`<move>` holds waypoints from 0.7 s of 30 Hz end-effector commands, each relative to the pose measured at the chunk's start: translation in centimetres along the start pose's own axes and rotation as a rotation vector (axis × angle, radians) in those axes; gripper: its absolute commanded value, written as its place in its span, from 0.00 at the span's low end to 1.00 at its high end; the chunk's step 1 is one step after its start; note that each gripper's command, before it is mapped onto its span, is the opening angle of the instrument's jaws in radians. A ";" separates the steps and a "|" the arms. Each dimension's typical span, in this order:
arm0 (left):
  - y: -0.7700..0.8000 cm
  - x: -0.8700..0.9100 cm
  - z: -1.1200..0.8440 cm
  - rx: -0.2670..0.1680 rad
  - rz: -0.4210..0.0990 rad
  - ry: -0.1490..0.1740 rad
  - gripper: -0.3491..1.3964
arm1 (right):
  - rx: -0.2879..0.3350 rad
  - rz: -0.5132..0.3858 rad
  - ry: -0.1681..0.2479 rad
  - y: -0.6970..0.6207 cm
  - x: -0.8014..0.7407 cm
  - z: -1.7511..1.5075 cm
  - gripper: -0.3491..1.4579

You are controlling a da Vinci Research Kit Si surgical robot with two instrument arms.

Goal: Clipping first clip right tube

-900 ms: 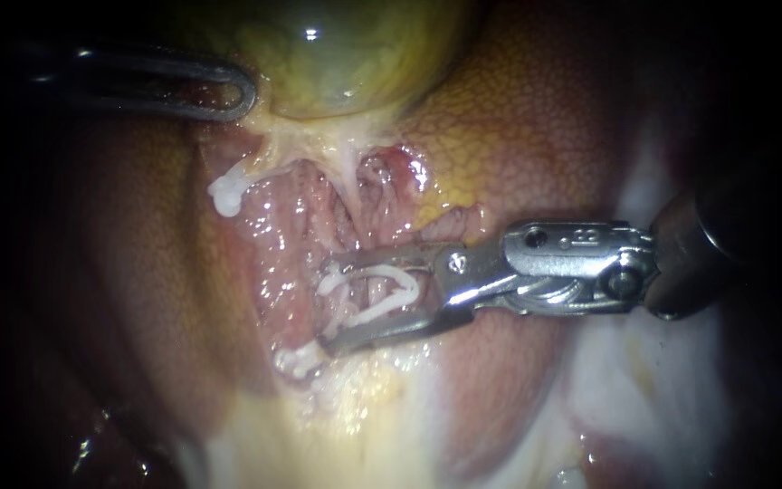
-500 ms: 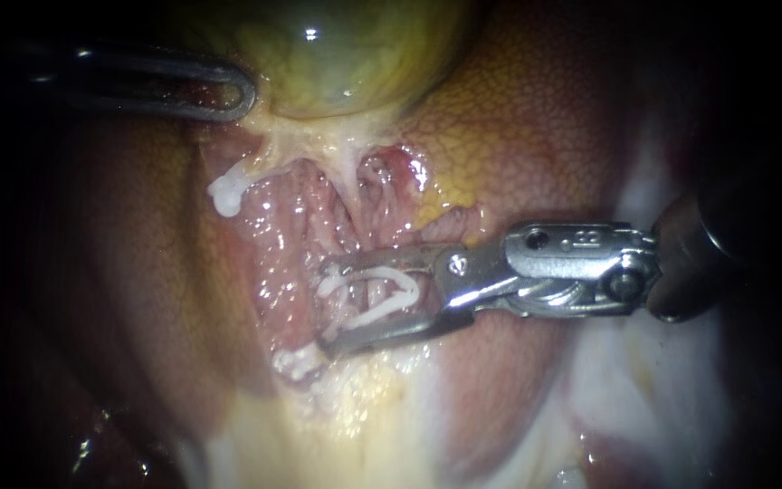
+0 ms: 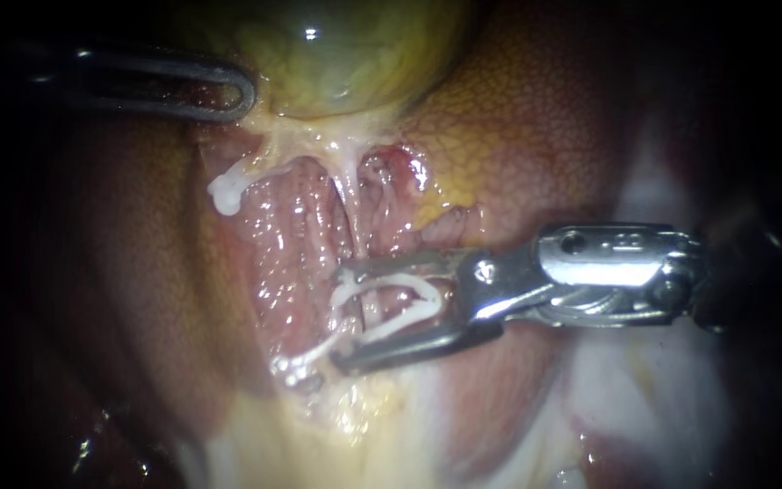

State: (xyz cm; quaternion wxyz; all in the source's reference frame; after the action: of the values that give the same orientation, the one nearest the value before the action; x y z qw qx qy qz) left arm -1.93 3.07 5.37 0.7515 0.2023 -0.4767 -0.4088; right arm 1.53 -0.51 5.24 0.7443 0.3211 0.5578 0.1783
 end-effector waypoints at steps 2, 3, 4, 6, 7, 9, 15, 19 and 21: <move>0.00 0.00 0.00 0.000 0.000 0.000 0.00 | 0.002 0.000 -0.001 0.01 -0.03 -0.04 0.43; 0.00 0.00 0.00 0.000 0.000 0.000 0.00 | 0.002 -0.001 -0.001 0.02 -0.04 -0.06 0.43; 0.00 0.00 0.00 0.000 0.000 0.000 0.00 | 0.002 -0.001 -0.001 0.03 -0.06 -0.07 0.43; 0.00 0.00 0.00 0.000 0.000 0.000 0.00 | 0.002 -0.003 -0.002 0.06 -0.09 -0.08 0.43; 0.00 0.00 0.00 0.000 0.000 0.000 0.00 | 0.002 -0.004 -0.002 0.08 -0.11 -0.09 0.43; 0.00 0.00 -0.01 0.000 0.000 0.000 0.00 | 0.001 -0.011 -0.002 0.12 -0.14 -0.08 0.43; 0.00 0.00 -0.01 0.000 0.000 0.000 0.00 | -0.001 0.021 -0.004 0.27 -0.32 -0.05 0.43; 0.00 0.00 -0.01 0.000 0.000 0.000 0.00 | 0.004 0.032 -0.006 0.37 -0.43 0.00 0.43; 0.00 0.00 -0.01 0.000 0.000 0.000 0.00 | 0.007 0.036 -0.007 0.41 -0.46 0.03 0.43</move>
State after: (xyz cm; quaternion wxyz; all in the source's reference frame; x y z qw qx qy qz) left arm -1.92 3.07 5.37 0.7515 0.2024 -0.4767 -0.4086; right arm 1.46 -0.50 5.88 0.7400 0.3368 0.5502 0.1903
